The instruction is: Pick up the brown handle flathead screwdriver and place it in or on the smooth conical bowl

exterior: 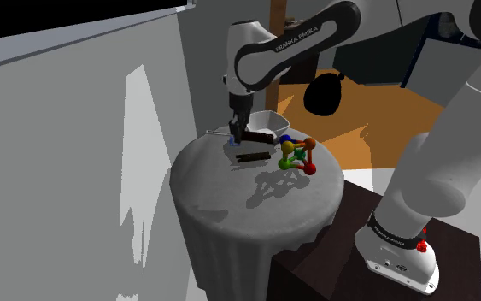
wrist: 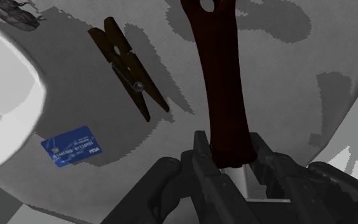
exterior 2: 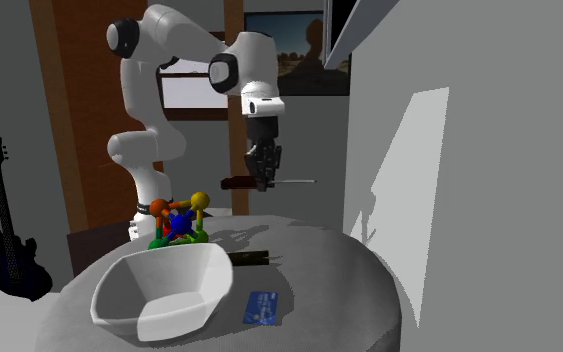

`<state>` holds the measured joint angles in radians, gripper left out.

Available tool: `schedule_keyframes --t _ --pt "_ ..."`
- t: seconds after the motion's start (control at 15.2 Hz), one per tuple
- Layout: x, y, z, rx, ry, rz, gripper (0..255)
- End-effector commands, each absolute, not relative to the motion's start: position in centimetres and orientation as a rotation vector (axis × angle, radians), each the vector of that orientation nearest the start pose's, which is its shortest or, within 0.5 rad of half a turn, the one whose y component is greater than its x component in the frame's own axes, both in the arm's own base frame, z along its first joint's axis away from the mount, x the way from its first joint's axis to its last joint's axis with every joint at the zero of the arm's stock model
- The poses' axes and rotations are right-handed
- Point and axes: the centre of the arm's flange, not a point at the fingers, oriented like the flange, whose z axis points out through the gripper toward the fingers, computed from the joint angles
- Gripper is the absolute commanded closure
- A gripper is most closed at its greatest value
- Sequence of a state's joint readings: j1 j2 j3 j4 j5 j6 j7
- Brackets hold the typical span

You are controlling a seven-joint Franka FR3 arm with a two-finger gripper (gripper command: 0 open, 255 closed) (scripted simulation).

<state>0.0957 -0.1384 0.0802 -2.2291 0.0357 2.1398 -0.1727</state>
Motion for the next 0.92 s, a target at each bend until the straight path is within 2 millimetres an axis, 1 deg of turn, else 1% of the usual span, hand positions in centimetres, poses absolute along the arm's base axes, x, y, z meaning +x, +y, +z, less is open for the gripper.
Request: schedule_keyframes --t 0.0,0.86 --pt "50.4 6.7 43.6 -3.079 -0.513 -0.076 255" --pt "55.1 -9.8 43.6 -3.079 -0.513 -0.076 255"
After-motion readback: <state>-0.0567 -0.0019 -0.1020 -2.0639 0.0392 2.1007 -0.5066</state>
